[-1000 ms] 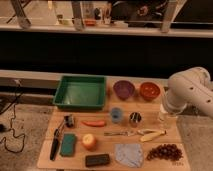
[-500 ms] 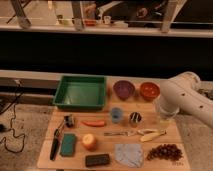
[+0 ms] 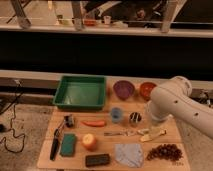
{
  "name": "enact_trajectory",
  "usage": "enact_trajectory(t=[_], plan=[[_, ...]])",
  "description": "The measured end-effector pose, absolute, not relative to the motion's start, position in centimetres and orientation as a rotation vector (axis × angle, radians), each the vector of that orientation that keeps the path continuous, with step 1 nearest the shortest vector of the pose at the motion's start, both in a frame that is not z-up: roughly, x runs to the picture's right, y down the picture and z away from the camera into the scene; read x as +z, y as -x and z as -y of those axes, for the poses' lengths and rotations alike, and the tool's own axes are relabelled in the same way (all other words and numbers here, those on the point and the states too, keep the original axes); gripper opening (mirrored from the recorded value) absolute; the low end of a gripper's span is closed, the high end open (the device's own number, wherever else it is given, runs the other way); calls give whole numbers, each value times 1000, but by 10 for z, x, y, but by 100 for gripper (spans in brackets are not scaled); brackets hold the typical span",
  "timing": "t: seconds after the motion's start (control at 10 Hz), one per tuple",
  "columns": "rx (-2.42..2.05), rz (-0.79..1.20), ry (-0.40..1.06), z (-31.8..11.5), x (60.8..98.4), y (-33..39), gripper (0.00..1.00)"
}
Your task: Place pepper in purple bowl
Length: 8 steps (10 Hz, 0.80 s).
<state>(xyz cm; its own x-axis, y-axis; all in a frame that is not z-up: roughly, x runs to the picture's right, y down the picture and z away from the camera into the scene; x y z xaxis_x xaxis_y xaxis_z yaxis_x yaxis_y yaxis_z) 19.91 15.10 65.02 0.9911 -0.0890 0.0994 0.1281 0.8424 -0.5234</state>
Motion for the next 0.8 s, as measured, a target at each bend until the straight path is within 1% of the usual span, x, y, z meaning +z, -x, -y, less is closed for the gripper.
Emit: enact_trajectory(t=[0.3, 0.6, 0.8], plan=[[-168, 143, 551, -157, 644, -158, 80], [-197, 185, 554, -163, 654, -110, 80], [-197, 185, 555, -163, 656, -105, 80]])
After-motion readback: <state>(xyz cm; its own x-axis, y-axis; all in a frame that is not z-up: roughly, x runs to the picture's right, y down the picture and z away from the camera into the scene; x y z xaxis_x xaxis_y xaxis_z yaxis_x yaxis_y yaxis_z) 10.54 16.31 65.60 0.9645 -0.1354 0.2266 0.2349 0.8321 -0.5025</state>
